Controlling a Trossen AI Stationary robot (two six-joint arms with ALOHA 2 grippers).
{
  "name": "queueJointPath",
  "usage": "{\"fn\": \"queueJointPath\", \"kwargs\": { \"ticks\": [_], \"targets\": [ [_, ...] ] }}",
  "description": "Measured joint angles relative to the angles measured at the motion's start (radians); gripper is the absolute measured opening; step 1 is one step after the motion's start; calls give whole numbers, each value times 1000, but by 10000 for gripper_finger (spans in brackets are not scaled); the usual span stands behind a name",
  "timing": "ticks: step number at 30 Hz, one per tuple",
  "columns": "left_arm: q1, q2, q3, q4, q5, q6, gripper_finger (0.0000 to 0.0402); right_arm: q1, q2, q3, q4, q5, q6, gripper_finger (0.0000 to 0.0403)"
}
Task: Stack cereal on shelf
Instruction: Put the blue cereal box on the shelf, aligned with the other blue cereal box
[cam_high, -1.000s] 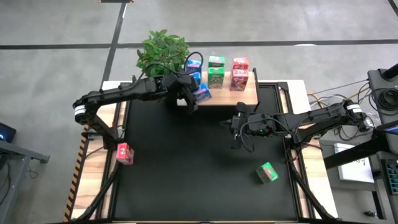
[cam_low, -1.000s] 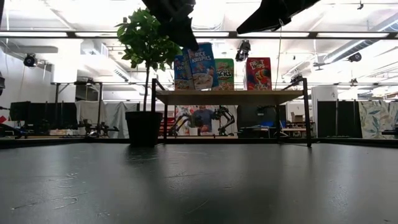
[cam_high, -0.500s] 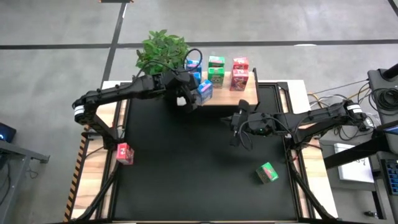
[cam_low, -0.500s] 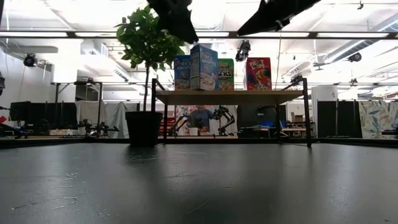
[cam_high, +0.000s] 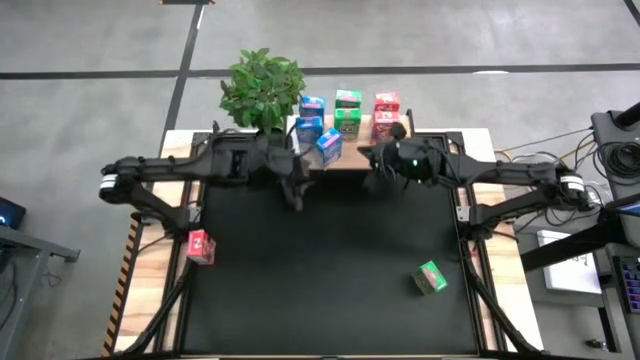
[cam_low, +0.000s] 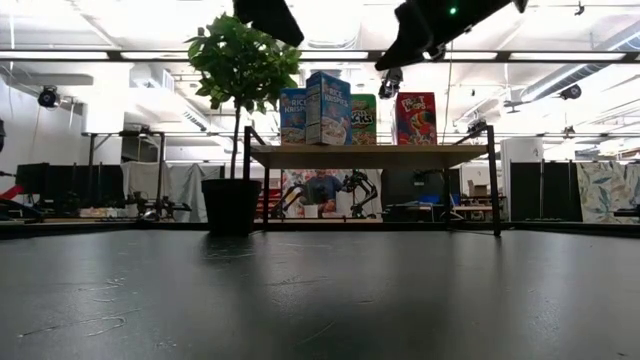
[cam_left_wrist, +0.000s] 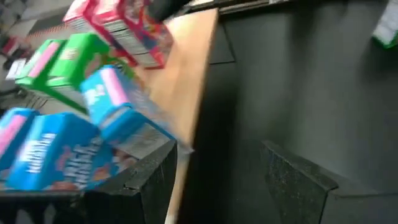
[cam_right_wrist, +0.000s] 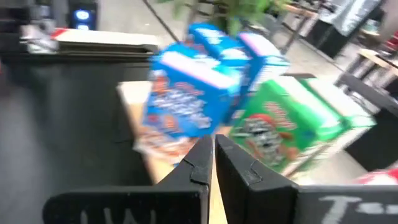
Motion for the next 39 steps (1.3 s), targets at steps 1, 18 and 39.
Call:
{"fn": "queueJointPath", "kwargs": {
  "ticks": [1,18,39],
  "targets": [
    [-10,-18,-42,36,0,1,213,-18,7,9,2,0,-3,9],
    [-27,-271,-532,521,-3,-20,213,-126,273,189,32,-18,-54,9],
    [-21,-181,-590,751,-143,-44,213,-40,291,197,-39,-29,1,9]
  ]
}}
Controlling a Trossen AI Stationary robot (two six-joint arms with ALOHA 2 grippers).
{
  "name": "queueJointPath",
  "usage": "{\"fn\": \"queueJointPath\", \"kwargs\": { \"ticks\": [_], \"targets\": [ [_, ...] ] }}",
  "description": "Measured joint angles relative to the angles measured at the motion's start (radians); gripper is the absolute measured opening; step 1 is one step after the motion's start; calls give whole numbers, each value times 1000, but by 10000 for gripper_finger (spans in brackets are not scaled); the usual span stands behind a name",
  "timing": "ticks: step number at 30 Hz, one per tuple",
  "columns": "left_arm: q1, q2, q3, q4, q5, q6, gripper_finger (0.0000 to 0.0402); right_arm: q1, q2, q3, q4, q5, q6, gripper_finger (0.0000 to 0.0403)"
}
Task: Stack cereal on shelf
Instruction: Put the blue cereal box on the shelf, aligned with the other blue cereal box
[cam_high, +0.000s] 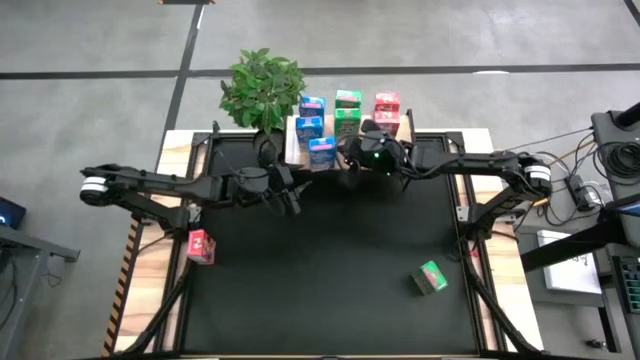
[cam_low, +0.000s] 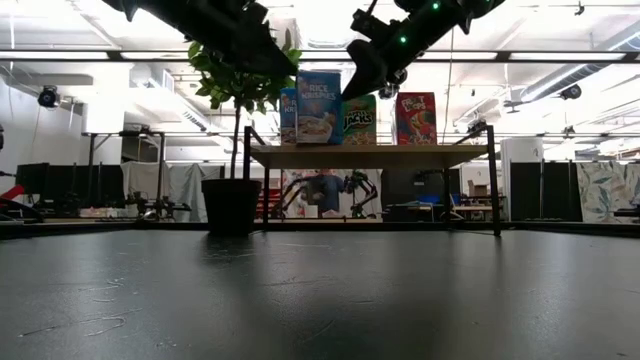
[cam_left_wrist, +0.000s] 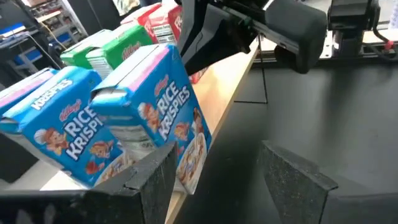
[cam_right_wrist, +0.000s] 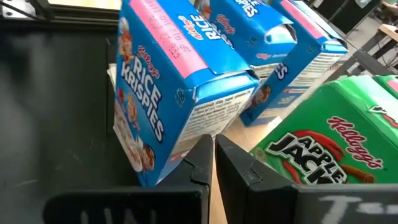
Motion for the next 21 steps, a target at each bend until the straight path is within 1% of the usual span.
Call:
{"fn": "queueJointPath", "kwargs": {
  "ticks": [5,9,13,21],
  "targets": [
    [0,21,10,22,0,-2,213,5,8,0,7,0,0,9],
    [0,33,10,42,0,-2,213,6,35,0,56,-40,0,9],
    [0,36,10,47,0,-6,213,7,67,0,99,-44,-9,9],
    [0,36,10,43,-39,-10,213,7,81,13,84,-46,-31,9]
  ]
}}
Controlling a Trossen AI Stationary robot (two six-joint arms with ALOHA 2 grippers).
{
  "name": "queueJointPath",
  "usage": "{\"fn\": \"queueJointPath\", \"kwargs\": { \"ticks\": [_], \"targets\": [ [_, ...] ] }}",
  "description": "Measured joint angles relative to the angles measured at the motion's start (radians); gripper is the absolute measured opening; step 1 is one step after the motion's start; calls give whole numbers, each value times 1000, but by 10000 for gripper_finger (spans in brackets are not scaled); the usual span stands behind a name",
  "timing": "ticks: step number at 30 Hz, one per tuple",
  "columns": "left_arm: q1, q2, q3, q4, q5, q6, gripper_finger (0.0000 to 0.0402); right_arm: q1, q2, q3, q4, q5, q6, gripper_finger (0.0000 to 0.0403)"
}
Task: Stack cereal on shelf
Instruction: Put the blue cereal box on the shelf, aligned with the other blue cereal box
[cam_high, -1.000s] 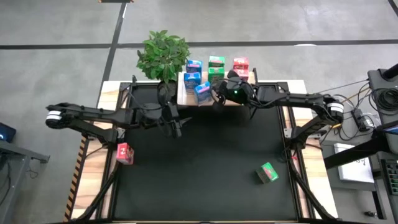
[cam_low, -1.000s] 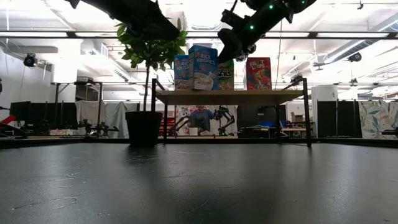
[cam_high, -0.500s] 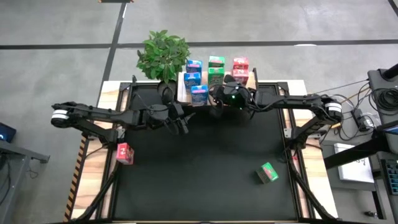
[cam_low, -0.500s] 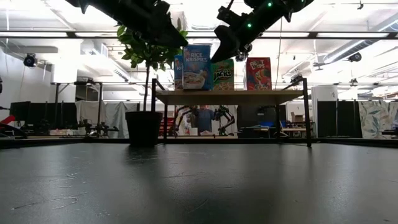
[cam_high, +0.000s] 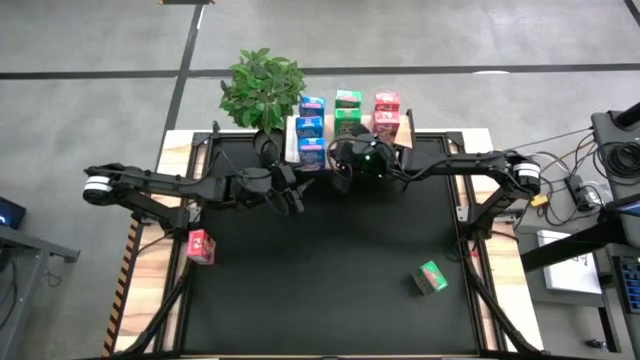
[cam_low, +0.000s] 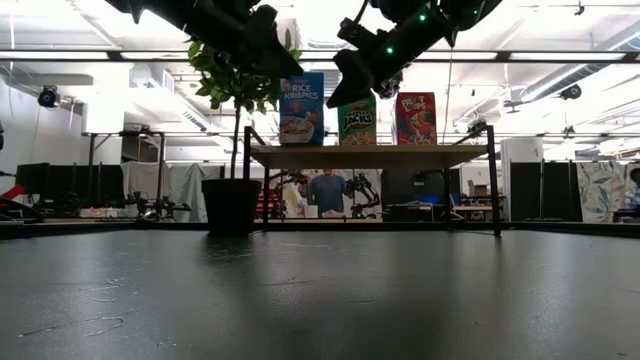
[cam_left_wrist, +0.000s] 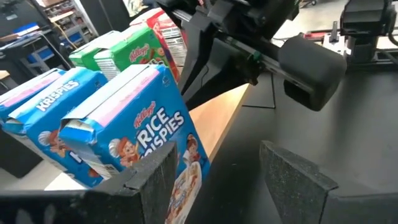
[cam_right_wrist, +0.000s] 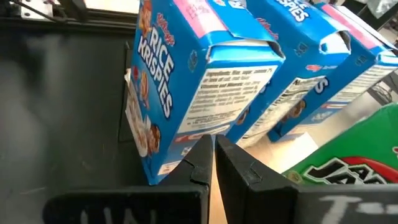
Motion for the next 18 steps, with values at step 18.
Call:
{"fn": "queueJointPath", "kwargs": {
  "ticks": [18],
  "targets": [
    [56,6,-1,-24,-3,8,213,5,-14,22,-65,0,-13,9]
  ]
}}
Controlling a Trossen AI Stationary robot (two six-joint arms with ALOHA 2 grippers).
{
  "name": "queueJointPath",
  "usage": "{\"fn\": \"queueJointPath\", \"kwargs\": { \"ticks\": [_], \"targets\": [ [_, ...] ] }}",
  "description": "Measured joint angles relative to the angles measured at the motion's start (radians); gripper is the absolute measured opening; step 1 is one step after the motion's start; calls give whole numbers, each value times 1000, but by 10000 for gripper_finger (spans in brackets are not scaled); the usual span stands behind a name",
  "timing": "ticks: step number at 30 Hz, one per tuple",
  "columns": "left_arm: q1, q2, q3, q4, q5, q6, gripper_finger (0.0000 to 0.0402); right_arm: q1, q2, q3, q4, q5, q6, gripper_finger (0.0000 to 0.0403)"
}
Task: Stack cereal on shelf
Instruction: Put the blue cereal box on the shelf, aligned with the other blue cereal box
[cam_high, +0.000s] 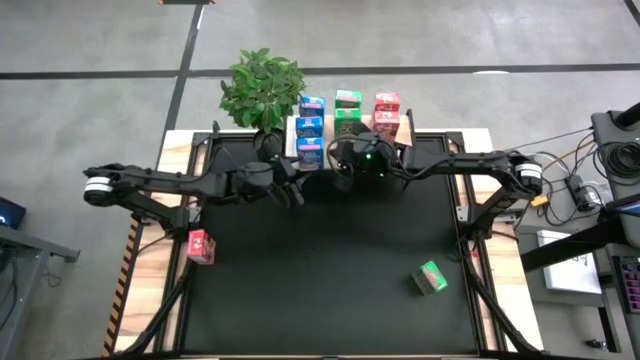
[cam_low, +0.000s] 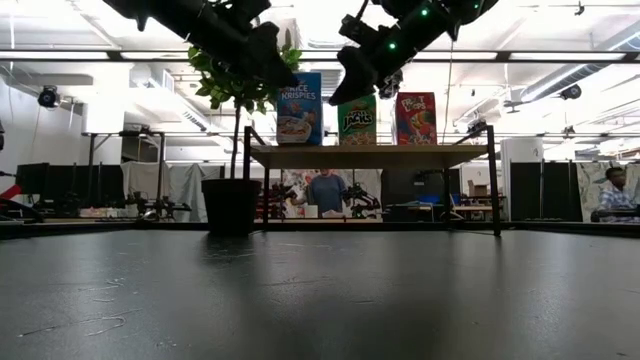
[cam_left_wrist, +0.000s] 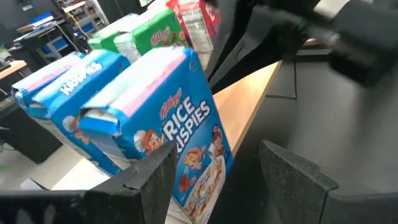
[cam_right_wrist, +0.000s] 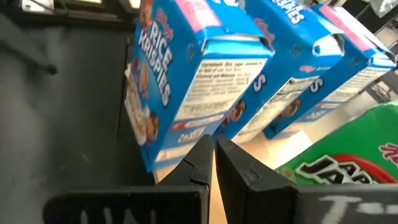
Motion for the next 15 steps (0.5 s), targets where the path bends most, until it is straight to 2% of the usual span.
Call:
{"fn": "queueJointPath", "kwargs": {
  "ticks": [5,9,12,15],
  "targets": [
    [-6,-1,-1,-41,0,9,213,28,-26,1,-124,-17,-1,9],
    [-23,-23,-1,-161,4,46,213,46,-32,-9,-185,-174,-1,9],
    [-23,-17,-4,-253,106,105,212,52,-21,-38,-123,-283,-2,9],
    [-15,11,-20,-216,206,183,202,52,2,-73,-26,-288,-17,9]
  ]
}}
